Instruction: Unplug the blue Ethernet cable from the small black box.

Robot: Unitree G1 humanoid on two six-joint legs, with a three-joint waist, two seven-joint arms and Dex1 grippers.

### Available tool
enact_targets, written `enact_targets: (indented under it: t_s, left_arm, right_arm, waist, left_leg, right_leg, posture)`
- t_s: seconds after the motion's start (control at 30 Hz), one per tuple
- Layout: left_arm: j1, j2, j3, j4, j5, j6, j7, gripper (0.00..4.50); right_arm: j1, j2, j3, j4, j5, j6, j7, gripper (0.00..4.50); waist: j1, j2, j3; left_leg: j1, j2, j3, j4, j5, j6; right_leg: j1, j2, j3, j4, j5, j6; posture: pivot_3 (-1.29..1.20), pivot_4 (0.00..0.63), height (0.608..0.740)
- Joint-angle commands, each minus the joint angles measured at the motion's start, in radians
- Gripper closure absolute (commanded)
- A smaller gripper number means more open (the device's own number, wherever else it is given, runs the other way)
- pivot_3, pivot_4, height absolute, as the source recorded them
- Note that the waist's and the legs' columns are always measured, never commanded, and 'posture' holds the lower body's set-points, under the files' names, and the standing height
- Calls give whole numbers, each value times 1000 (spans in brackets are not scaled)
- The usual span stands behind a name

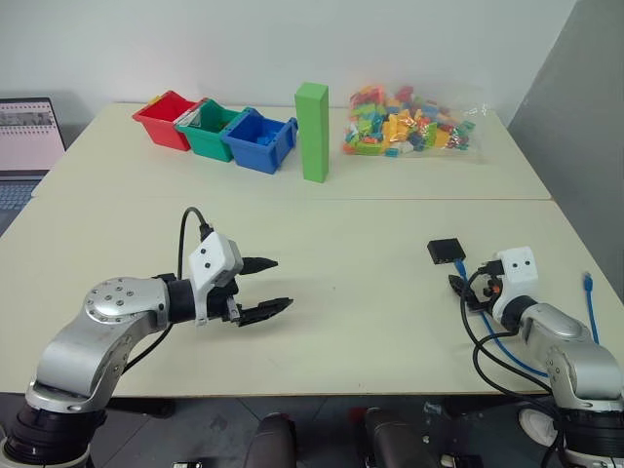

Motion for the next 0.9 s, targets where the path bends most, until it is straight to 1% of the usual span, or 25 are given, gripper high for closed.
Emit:
enact_targets:
  t_s: [0.03, 0.17, 0.23, 0.3, 0.33, 0.43, 0.57, 0.63, 0.77, 0.87, 0.9]
  left_arm:
    - [-10, 15, -8, -34, -11, -11, -23, 477]
    - [-20, 1, -23, -22, 3, -22, -16, 477]
    - [-21, -5, -30, -18, 6, -28, -13, 477]
    - [-14, -7, -34, -13, 12, -38, -13, 477]
    - [-9, -9, -36, -7, 17, -47, -14, 477]
    - [-1, -10, -38, 9, 26, -62, -16, 477]
    - [-8, -24, -40, 42, 24, -57, -12, 477]
    - [-15, -31, -39, 60, 0, -33, -23, 477]
    - [-68, -56, -7, 109, -145, 119, -49, 477]
    - [-106, -43, 5, 138, -254, 239, -91, 477]
    - [-117, -37, 5, 146, -273, 263, -100, 477]
  right_arm:
    - [-22, 3, 7, 3, -17, 10, -17, 1290]
    - [-38, -2, 19, 17, -34, 9, -23, 2326]
    - [-44, -1, 23, 20, -39, 9, -21, 2769]
    - [-47, -6, 31, 24, -44, 2, -13, 3342]
    - [-48, -9, 33, 27, -45, -1, -9, 3534]
    - [-52, -34, 55, 35, -67, -28, 14, 4362]
    - [-70, -119, 149, 25, -114, -159, 140, 4390]
    - [-90, -168, 208, 15, -140, -281, 239, 4391]
    - [-167, -232, 316, -3, -184, -536, 426, 4391]
    - [-254, -258, 394, 4, -230, -723, 540, 4391]
    - [-282, -258, 413, 10, -237, -754, 568, 4391]
  waist:
    - [0, 0, 0]
    - [1, 0, 0]
    - [1, 0, 0]
    - [1, 0, 0]
    - [1, 0, 0]
    - [1, 0, 0]
    - [1, 0, 0]
    - [-1, 0, 0]
    - [-9, 1, 1]
    - [-11, 2, 1]
    - [-11, 2, 1]
  left_leg:
    - [0, 0, 0, 0, 0, 0]
    - [0, 0, 0, 0, 0, 0]
    - [0, 0, 0, 0, 0, 0]
    - [0, 0, 0, 0, 0, 0]
    - [0, 0, 0, 0, 0, 0]
    - [0, 0, 0, 0, 0, 0]
    - [0, 0, 0, 0, 0, 0]
    - [0, 0, 0, 0, 0, 0]
    - [0, 0, 0, 0, 0, 0]
    - [0, 1, -1, 0, 0, 0]
    - [0, 1, -1, 1, 0, 0]
  right_leg:
    - [0, 0, 0, 0, 0, 0]
    - [0, 0, 0, 0, 0, 0]
    - [0, 0, 0, 0, 0, 0]
    - [0, 0, 0, 0, 0, 0]
    - [0, 0, 0, 0, 0, 0]
    - [0, 0, 0, 0, 0, 0]
    - [0, 0, 0, 0, 0, 0]
    - [0, 0, 0, 0, 0, 0]
    - [0, 1, 0, 0, 0, 0]
    - [0, 1, -1, 0, 0, 0]
    - [0, 1, -1, 0, 0, 0]
  posture:
    - [0, 150, 740]
    - [0, 150, 740]
    - [0, 150, 740]
    - [0, 150, 740]
    - [0, 150, 740]
    - [0, 150, 740]
    - [0, 150, 740]
    - [0, 150, 740]
    - [0, 150, 740]
    - [0, 150, 740]
    - [0, 150, 740]
